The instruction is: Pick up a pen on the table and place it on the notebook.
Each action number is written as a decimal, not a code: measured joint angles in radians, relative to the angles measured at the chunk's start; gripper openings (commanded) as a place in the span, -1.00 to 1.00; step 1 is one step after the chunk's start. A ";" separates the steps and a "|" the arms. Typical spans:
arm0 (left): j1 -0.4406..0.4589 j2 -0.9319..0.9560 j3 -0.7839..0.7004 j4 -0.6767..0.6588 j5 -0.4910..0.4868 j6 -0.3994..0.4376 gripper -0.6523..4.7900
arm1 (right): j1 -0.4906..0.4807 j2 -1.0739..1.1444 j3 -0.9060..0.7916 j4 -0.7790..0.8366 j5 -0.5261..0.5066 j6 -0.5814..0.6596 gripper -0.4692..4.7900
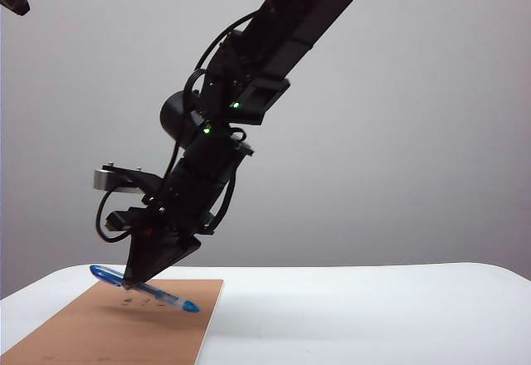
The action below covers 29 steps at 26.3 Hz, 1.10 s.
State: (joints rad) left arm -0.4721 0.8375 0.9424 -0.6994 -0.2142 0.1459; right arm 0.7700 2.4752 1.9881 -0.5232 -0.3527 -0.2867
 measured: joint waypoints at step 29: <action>-0.001 0.000 0.014 0.008 0.035 0.050 -0.78 | -0.034 -0.140 0.018 -0.192 -0.085 0.032 1.00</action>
State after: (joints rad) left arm -0.4728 0.8379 0.9565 -0.6918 -0.1795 0.1955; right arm 0.7357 2.3352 2.0056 -0.7155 -0.4377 -0.2550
